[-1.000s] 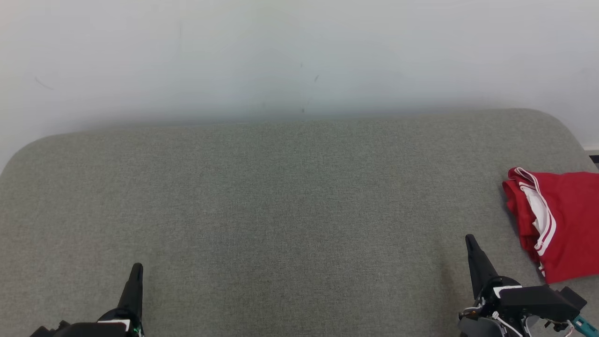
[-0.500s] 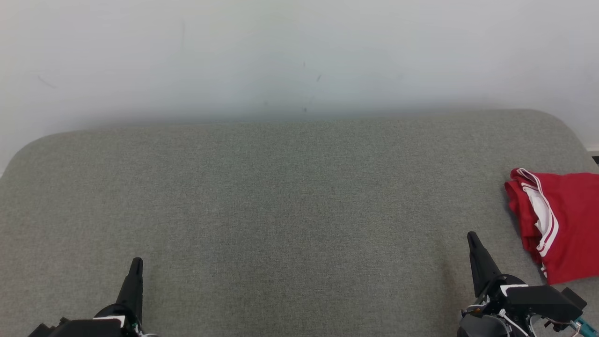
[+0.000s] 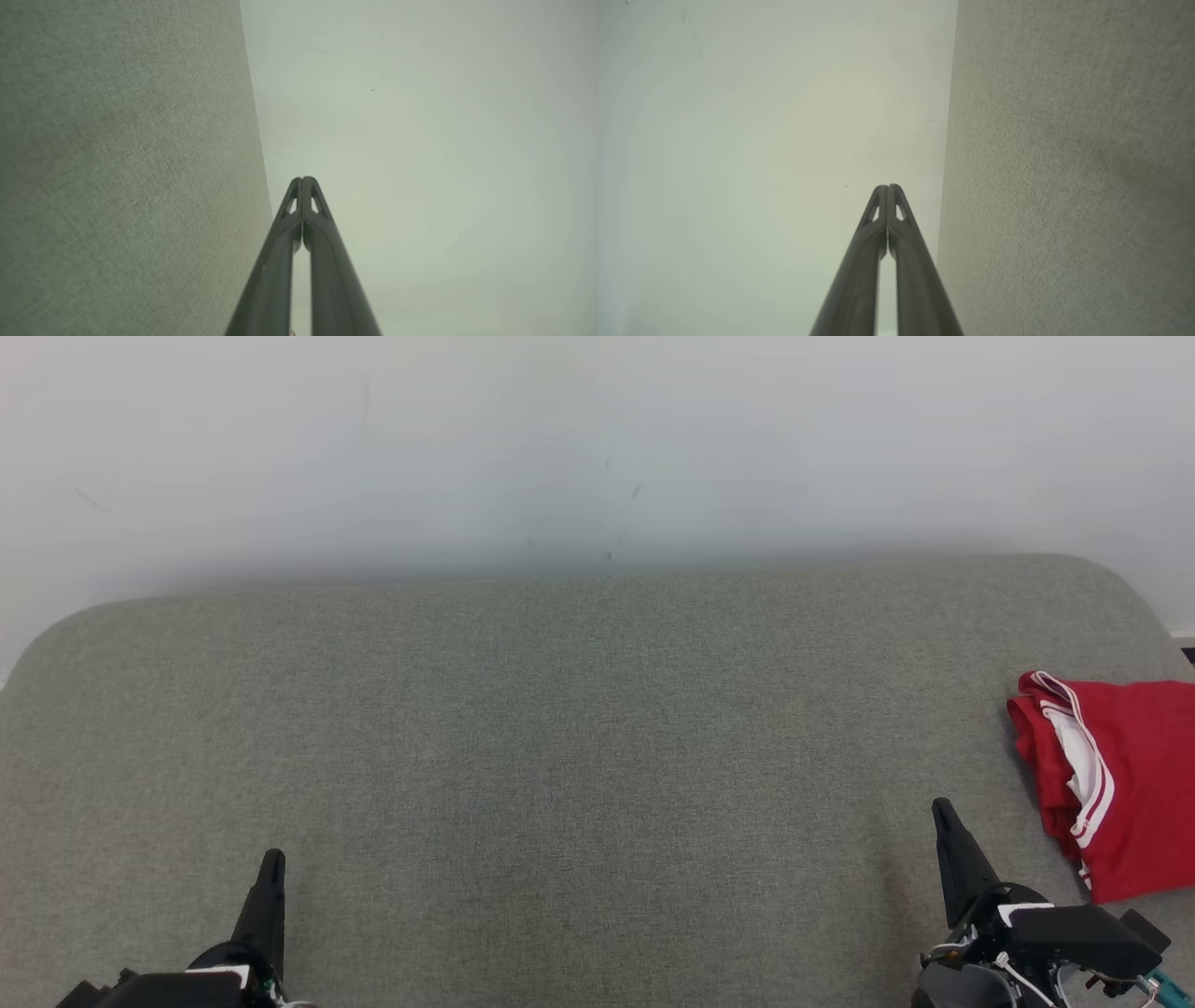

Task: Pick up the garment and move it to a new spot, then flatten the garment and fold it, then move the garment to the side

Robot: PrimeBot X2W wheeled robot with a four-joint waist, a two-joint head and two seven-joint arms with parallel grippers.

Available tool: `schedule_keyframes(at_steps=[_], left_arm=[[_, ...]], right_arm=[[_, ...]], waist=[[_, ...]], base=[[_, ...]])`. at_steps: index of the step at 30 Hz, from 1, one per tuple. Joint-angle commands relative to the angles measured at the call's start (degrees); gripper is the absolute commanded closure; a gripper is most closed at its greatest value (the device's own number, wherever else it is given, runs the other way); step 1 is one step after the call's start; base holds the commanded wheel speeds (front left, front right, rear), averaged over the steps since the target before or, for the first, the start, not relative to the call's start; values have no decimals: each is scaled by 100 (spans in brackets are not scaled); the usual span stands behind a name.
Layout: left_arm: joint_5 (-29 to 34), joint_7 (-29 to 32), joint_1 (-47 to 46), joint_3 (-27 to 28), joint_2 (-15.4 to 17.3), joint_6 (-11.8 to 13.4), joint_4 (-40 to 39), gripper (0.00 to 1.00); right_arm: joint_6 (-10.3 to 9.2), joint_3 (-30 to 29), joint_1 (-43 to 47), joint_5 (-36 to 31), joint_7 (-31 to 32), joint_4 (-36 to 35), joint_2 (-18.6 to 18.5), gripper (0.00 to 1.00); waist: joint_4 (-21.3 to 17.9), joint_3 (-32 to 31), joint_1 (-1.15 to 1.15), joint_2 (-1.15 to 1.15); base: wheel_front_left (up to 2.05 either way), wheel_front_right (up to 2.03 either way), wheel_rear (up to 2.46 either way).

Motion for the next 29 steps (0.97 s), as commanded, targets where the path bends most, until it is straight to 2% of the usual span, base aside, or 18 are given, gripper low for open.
schedule_keyframes(at_steps=[1,29], left_arm=[[-34,2,-53,17,19,-24,-18,100],[-34,1,-52,19,19,-24,-18,100]], right_arm=[[-12,-3,-16,9,17,-9,9,100],[-12,-2,-16,10,16,-9,9,100]], waist=[[0,0,0,0],[0,0,0,0]], base=[[0,0,0],[0,0,0]])
